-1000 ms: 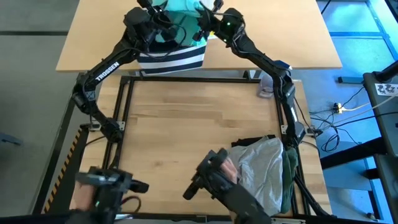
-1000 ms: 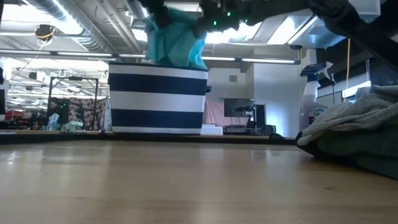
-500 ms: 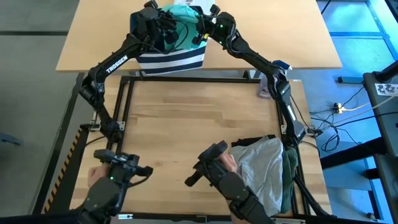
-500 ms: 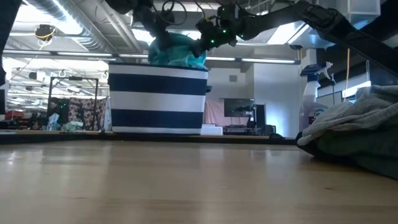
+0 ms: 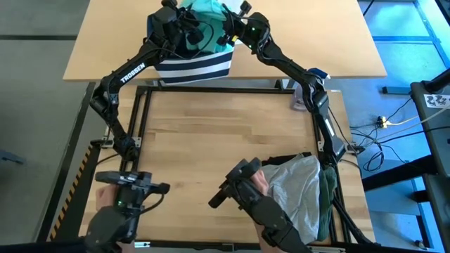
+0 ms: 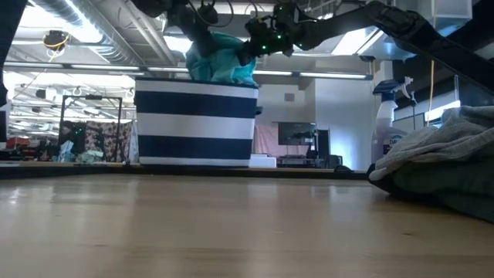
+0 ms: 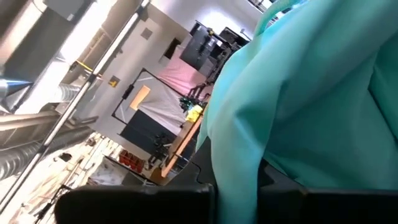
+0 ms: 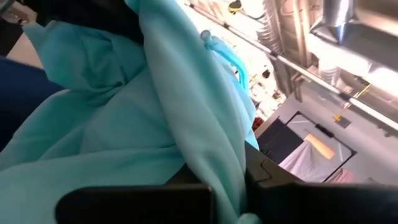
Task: Fold Laundry from Bin
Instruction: Put the folded blue shorts into the blue bin
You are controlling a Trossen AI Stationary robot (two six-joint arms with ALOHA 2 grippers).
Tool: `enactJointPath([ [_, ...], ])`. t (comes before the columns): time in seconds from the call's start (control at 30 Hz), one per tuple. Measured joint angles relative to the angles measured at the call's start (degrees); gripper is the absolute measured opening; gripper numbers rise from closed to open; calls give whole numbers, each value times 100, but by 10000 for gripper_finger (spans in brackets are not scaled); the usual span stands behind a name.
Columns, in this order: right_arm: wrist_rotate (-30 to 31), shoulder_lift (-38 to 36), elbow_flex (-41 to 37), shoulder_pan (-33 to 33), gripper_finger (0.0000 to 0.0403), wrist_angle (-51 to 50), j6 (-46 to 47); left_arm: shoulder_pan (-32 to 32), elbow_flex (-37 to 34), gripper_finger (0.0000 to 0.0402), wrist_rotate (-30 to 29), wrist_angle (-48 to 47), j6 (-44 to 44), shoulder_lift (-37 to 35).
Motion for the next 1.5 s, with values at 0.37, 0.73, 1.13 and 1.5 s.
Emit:
enactJointPath([
  [0.37, 90, 0, 0, -8, 13, 475, -307, 0, 0, 8, 42, 646, 331, -2],
  [0.73, -33, 50, 0, -50, 13, 820, -316, 0, 133, 8, 47, 707, 765, -2],
  [1.13, -335, 150, 4, -60, 13, 837, -289, -15, 334, 8, -6, 381, 876, -2],
  [1.5, -496, 426, 7, -153, 13, 17, -125, 2, 328, 8, -372, -559, 772, 280],
])
